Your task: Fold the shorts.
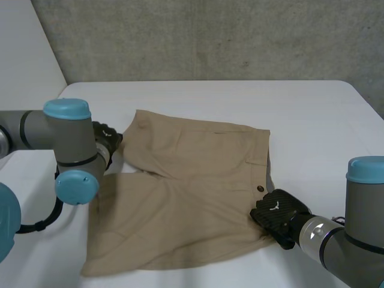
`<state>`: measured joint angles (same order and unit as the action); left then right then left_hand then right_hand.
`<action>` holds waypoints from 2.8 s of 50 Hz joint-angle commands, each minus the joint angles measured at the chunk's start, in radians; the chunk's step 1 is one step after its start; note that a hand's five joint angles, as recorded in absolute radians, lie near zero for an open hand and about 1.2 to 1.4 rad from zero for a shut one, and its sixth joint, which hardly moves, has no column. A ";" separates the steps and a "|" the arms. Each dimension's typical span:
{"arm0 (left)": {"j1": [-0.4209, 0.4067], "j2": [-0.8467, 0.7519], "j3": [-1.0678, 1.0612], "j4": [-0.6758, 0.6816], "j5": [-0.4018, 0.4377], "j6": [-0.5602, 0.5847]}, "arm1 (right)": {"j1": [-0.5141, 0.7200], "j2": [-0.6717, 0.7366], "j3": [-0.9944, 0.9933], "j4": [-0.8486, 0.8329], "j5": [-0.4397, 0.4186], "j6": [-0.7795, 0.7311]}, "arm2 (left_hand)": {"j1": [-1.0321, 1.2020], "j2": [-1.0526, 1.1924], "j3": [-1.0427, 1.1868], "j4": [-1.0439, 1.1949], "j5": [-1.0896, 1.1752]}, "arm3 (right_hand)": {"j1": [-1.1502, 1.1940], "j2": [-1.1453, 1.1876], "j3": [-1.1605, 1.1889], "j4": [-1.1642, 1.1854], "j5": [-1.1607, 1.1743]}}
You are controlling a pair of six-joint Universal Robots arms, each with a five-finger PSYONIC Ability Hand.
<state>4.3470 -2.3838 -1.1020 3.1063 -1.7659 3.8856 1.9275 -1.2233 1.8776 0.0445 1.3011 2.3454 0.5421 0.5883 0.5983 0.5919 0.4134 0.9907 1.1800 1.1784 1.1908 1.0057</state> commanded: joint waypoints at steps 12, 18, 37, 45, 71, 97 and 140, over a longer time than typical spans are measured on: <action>0.016 0.098 0.013 0.107 0.227 -0.103 | -0.001 -0.001 0.000 -0.002 -0.002 0.000 | 0.038 -0.008 -0.018 -0.011 -0.007 | 0.406 0.216 0.218 0.205 0.216; 0.034 -0.004 0.089 0.068 0.296 -0.098 | -0.002 -0.001 0.000 -0.002 -0.002 0.000 | 0.041 -0.005 -0.015 -0.008 -0.004 | 0.406 0.216 0.218 0.205 0.216; 0.062 -0.169 0.248 -0.101 0.361 -0.026 | -0.012 0.001 -0.003 -0.008 -0.003 -0.002 | 0.395 0.349 0.339 0.345 0.349 | 0.406 0.216 0.218 0.205 0.216; 0.053 -0.158 0.234 -0.095 0.197 -0.022 | -0.010 0.002 -0.002 -0.008 -0.003 -0.002 | 0.854 0.808 0.798 0.804 0.808 | 0.406 0.216 0.218 0.205 0.216; -0.018 0.008 0.010 0.086 -0.018 -0.046 | -0.008 0.001 0.000 -0.009 -0.003 0.002 | -0.044 -0.090 -0.100 -0.094 -0.090 | 0.406 0.216 0.218 0.205 0.216; -0.150 0.709 -0.756 -0.098 0.023 -0.428 | -0.039 -0.007 -0.009 -0.172 0.004 0.311 | -0.032 -0.078 -0.088 -0.082 -0.078 | 0.406 0.216 0.218 0.205 0.216; -0.288 0.752 -0.958 -0.122 -0.086 -0.310 | -0.117 -0.275 -0.045 0.464 0.004 -0.163 | 0.854 0.808 0.798 0.804 0.808 | 0.406 0.216 0.218 0.205 0.216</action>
<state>4.1032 -1.6775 -2.0531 3.1143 -1.8535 3.5079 1.8766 -1.3792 1.8380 0.1206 1.2989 2.5042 1.1446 1.1934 1.1858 1.1963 0.9814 0.9907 1.1800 1.1784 1.1909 1.0063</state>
